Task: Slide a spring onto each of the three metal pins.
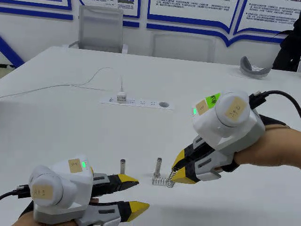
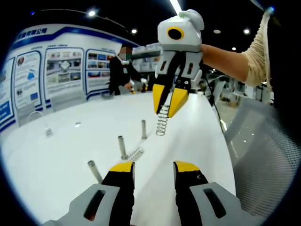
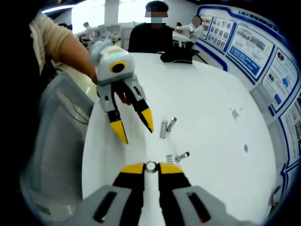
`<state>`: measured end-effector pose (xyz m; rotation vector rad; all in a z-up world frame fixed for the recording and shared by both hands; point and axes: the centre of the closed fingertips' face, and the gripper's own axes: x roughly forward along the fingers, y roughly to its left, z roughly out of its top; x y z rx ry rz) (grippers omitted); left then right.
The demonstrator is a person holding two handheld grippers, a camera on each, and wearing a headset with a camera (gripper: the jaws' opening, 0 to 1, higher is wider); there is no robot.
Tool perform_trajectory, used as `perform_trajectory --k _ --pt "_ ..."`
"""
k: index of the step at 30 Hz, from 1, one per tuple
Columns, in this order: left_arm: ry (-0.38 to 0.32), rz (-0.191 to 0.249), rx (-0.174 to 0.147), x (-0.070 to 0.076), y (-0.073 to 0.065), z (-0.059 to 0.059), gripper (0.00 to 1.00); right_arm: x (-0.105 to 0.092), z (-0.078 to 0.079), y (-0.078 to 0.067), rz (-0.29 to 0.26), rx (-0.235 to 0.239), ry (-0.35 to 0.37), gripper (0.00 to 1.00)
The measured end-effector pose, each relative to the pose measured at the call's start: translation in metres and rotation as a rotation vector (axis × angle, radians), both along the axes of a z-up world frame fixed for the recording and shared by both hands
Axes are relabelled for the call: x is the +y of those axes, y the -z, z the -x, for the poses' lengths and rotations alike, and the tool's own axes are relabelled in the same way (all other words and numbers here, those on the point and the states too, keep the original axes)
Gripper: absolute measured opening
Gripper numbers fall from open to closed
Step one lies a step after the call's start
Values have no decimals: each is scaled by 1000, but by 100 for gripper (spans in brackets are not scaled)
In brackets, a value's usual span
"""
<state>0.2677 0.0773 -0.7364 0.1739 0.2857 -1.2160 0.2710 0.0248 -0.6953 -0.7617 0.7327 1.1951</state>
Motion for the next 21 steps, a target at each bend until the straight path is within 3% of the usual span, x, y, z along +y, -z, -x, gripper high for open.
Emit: perform_trajectory --k 21 --pt "-112 14 17 32 -2 -16 48 -44 -26 -21 6 -54 126 12"
